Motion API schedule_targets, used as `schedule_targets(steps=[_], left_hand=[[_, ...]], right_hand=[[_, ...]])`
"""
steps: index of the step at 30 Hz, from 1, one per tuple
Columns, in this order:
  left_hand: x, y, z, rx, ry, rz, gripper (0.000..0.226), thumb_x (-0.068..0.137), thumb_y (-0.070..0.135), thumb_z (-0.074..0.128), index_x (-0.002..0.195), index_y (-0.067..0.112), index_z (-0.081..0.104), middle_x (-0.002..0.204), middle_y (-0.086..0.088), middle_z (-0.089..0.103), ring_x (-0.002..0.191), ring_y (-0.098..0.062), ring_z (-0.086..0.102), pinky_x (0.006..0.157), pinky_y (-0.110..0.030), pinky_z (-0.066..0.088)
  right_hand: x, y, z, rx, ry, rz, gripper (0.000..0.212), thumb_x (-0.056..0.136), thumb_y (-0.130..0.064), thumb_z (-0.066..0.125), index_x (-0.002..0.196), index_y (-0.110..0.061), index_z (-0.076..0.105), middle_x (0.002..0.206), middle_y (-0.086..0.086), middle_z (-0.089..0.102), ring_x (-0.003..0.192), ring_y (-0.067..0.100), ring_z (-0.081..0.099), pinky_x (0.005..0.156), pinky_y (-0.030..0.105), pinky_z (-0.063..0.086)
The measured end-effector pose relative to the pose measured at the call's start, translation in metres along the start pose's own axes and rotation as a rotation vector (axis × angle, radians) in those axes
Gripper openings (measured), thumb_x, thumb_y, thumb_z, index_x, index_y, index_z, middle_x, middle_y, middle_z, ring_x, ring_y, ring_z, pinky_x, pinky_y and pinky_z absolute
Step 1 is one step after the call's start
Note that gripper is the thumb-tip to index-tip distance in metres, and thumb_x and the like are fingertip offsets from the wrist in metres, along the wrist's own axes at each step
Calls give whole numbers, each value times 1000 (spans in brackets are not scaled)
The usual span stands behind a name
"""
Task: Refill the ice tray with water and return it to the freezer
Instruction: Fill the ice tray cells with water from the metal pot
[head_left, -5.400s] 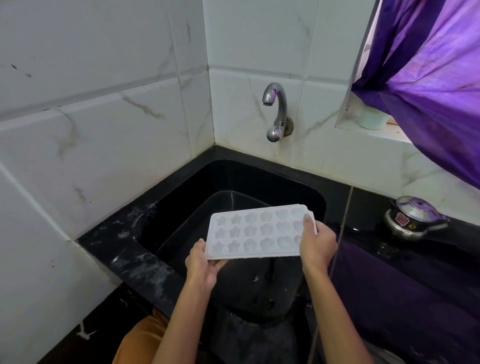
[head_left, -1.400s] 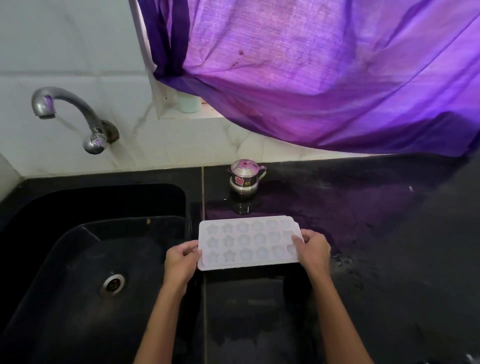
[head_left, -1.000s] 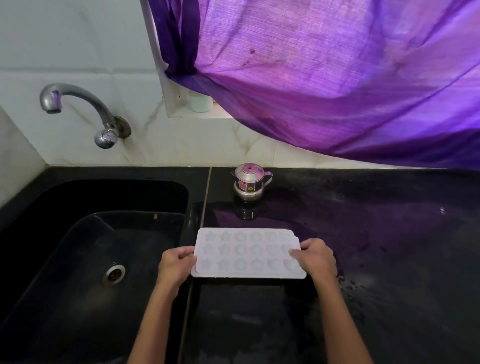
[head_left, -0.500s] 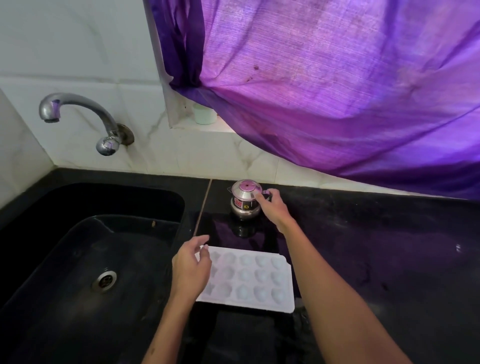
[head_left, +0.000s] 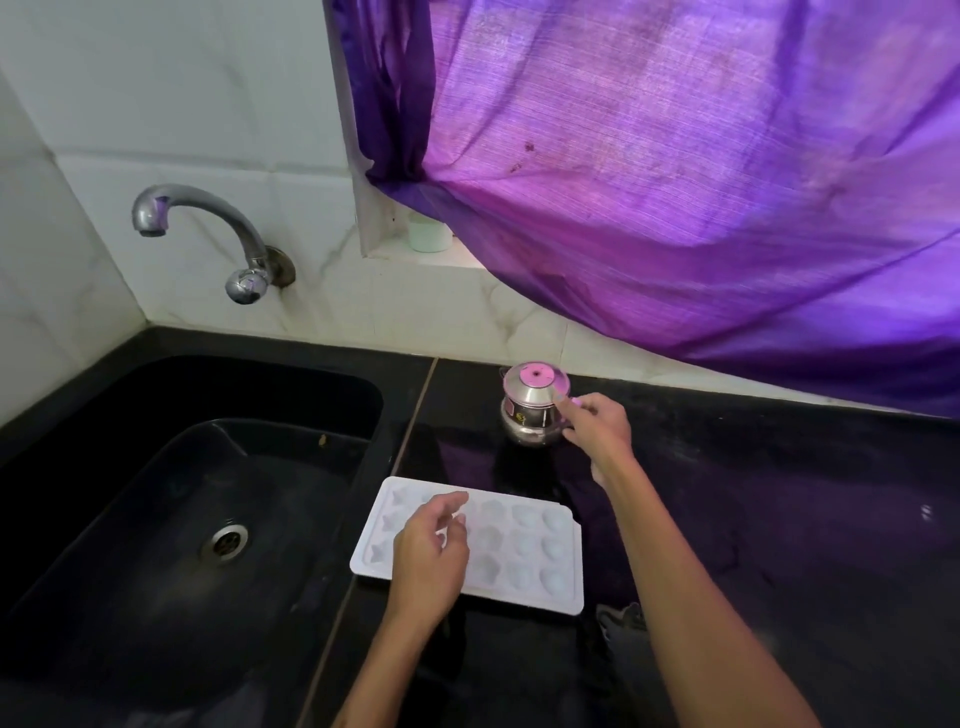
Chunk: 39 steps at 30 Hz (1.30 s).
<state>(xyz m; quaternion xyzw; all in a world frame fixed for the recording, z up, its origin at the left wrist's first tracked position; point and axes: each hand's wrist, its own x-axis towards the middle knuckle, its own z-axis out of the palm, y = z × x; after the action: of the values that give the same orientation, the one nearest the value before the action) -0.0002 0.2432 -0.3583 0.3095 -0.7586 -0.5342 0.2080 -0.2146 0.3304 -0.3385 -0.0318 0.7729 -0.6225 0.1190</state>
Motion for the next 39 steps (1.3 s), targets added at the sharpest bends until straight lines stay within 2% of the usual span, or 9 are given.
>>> schedule_targets(steps=[6,10,15,19,23,26,28,32,39], left_hand=[[-17,12,28,-50,-147,77,30,96,11,50,124,19,56,124,6,59,114,-7,53,76,0,42],[-33,16,45,-82,-259,85,39,96,13,49,134,22,46,135,10,48,119,-1,44,80,0,39],[-52,13,59,-125,-426,30,53,96,12,49,145,20,31,149,5,36,131,-5,37,105,-18,36],[-59,13,60,-167,-544,-29,60,95,11,51,148,19,23,150,0,33,137,-10,32,109,-23,33],[-60,19,59,-252,-614,-29,63,93,4,51,147,19,22,135,17,36,127,3,32,104,-14,33],[-56,20,61,-280,-628,-49,64,91,-2,51,147,17,24,140,10,38,128,0,32,110,-23,32],[-55,20,62,-292,-649,-55,64,90,-4,50,146,18,28,141,5,41,129,-2,32,108,-21,32],[-55,19,67,-328,-691,-62,59,90,-7,50,140,19,35,134,11,47,132,-5,36,95,-7,30],[-54,11,75,-371,-735,-81,56,91,-6,50,139,18,36,135,7,49,125,0,42,87,-3,40]], right_hand=[[-50,-19,-54,-83,142,-155,28,81,-43,69,79,-16,63,84,6,69,89,25,66,86,51,53],[-93,-13,-75,-224,255,-169,28,82,-47,66,75,-21,61,77,-3,68,82,21,65,80,43,53],[-124,-2,-88,-393,266,-141,29,81,-51,65,77,-22,61,76,-4,68,80,20,63,75,36,45],[-137,-3,-88,-448,268,-119,28,81,-51,66,78,-23,62,73,-7,67,80,18,62,73,33,41],[-144,-9,-88,-485,283,-77,28,81,-50,66,78,-22,63,74,-5,68,81,19,63,73,32,39],[-147,-13,-86,-553,297,-44,29,82,-49,66,77,-22,61,74,-5,66,81,20,61,72,32,38],[-149,-15,-86,-613,302,-16,27,83,-48,65,74,-23,58,72,-7,62,81,21,58,71,31,35],[-151,-14,-85,-684,319,19,25,83,-46,66,77,-22,60,70,-9,58,78,20,53,70,30,33],[-152,-13,-82,-758,338,24,26,83,-47,66,74,-25,56,70,-10,59,77,18,58,68,29,34]])
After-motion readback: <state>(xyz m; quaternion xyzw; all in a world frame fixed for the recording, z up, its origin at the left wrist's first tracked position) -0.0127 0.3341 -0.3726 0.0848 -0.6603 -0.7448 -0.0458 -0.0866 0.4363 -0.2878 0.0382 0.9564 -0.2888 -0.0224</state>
